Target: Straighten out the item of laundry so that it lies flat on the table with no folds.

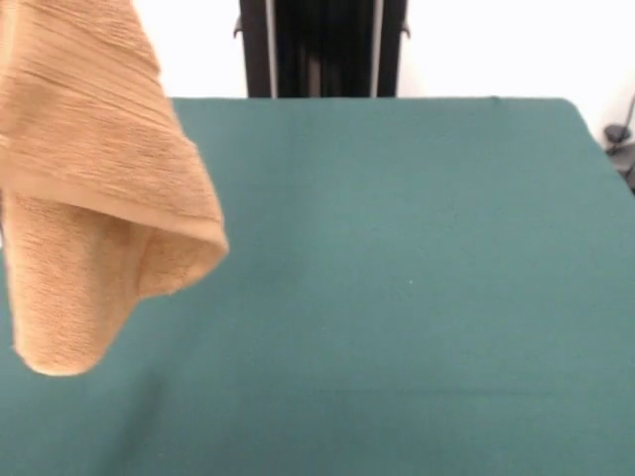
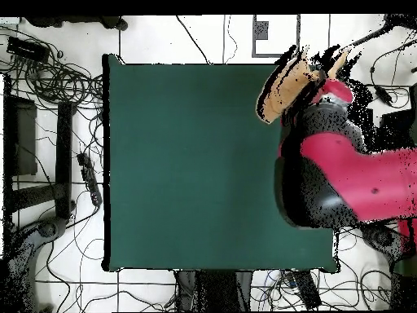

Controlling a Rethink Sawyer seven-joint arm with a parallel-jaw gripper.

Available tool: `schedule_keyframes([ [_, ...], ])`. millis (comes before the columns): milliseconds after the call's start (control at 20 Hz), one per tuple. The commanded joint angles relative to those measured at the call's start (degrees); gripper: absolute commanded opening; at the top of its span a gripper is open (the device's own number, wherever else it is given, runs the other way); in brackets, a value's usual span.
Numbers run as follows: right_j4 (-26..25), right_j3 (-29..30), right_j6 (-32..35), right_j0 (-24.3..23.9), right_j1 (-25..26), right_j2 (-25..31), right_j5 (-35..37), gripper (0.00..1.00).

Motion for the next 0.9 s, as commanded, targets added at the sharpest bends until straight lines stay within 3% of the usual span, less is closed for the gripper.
schedule_keyframes([
  [50, -5.13, 1.68, 16.38, 11.28, 3.68, -10.76, -7.71, 0.0],
  [350, -3.44, -4.35, 22.2, 21.82, 8.03, -22.18, -9.28, 0.0],
  [600, -2.27, -13.81, 27.94, 33.77, 14.23, -34.29, -9.14, 0.0],
  [900, 0.25, -21.11, 27.44, 38.97, 17.19, -38.41, -8.18, 0.0],
])
